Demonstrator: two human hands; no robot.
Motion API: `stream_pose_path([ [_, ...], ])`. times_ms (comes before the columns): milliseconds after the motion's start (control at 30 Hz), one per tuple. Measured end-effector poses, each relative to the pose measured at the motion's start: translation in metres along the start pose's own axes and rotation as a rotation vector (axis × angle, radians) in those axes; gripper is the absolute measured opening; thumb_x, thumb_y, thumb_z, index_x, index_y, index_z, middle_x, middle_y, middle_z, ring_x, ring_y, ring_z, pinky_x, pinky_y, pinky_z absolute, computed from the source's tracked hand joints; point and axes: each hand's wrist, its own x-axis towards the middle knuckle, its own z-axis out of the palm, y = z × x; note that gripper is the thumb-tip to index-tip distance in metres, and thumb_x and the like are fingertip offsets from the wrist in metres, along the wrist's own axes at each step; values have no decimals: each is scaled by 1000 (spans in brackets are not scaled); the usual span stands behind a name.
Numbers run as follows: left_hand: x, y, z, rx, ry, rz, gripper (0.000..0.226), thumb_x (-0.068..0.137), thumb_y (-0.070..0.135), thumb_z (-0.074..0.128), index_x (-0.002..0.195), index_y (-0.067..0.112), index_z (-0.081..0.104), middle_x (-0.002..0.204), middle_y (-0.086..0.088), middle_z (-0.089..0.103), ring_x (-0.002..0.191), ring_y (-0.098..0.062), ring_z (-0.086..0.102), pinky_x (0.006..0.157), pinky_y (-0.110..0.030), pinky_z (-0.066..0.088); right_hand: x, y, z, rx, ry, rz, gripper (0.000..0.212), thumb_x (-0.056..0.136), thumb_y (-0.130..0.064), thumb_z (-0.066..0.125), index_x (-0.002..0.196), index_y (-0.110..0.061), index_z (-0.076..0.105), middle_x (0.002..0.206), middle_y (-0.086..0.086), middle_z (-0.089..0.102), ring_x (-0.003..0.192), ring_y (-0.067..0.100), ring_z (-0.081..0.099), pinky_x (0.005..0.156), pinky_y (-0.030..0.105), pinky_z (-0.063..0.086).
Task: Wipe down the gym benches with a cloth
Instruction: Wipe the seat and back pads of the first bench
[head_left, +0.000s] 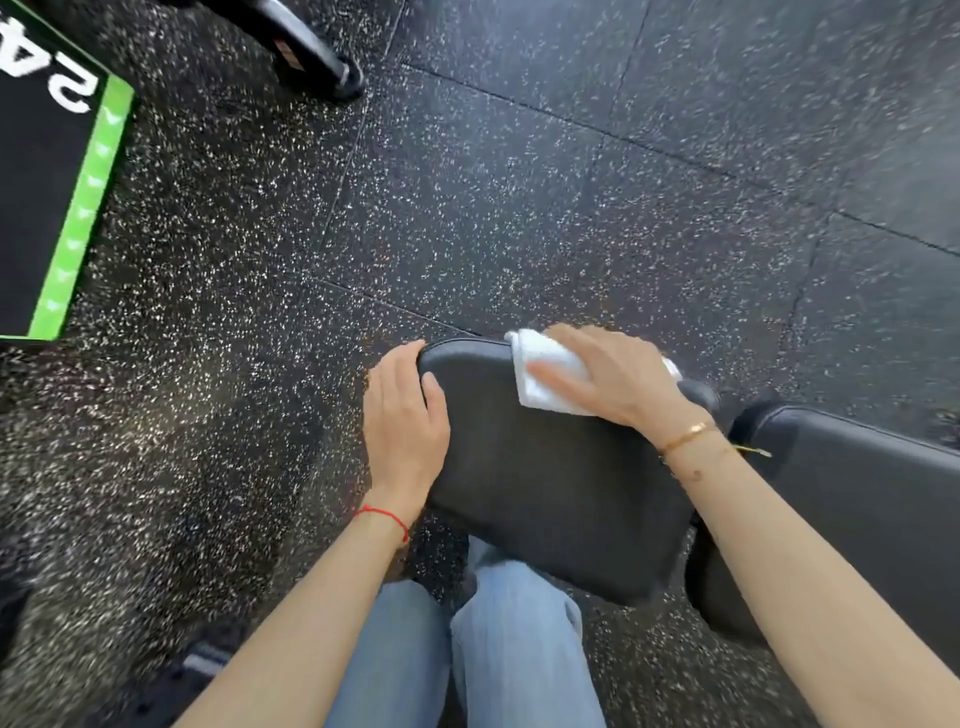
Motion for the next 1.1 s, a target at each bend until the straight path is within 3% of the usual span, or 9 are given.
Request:
stream_pose_path([
  [100,2,3,-1,4,-41,-27,38,100,16,37,133,6,51,131,-9,57,121,-26,50,107,-38,38,29,-34,3,54,-92,-56,52,92,-69,38,129,-34,49,111,4,63,103,31,62,81,41,46],
  [267,0,7,-1,2,-34,-57,40,99,18,37,134,9,51,132,-7,57,123,-24,50,106,-38,40,21,-30,8,67,-62,-136,58,89,-73,30,132,-37,44,103,3,60,93,32,63,73,42,49],
  [433,-1,6,1,52,-44,-54,43,101,20,33,139,12,49,134,-5,55,124,-23,50,106,-36,38,-18,27,-10,43,-56,8,61,85,-77,20,125,-40,47,95,-1,61,92,29,63,77,42,50],
  [567,-1,7,3,62,-33,-51,42,100,19,33,139,12,50,133,-5,55,123,-23,50,106,-35,37,12,-6,1,63,-88,3,49,91,-70,37,125,-38,49,105,3,62,100,32,62,79,39,45],
  [667,-2,4,5,61,-27,-45,42,100,18,34,138,13,50,133,-4,55,123,-22,50,107,-35,37,27,-37,15,46,-28,-55,47,92,-66,42,128,-35,50,101,6,62,93,34,63,75,40,48],
  [800,-3,3,5,48,-16,-28,42,100,20,34,138,13,50,133,-4,56,123,-22,50,108,-34,37,3,-9,9,1,33,-88,55,90,-71,31,127,-35,51,94,2,61,86,32,62,69,41,48],
  [867,-3,2,5,37,-11,-25,41,100,20,34,138,13,51,133,-4,56,123,-23,51,109,-35,37,-17,18,1,-5,46,-9,60,87,-75,24,123,-37,53,91,-1,61,86,29,62,70,40,48],
  [967,-3,2,4,22,-2,-15,40,100,19,36,138,14,51,132,-3,57,122,-23,51,108,-36,38,-37,48,-12,41,-4,167,49,89,-72,30,104,-32,55,90,-3,61,88,26,61,75,38,48],
  [1100,-5,3,4,4,13,-23,40,101,19,38,138,14,51,133,-3,57,123,-21,50,108,-36,38,-13,12,-2,38,13,99,52,88,-70,30,110,-31,55,94,4,63,90,32,62,77,40,48],
])
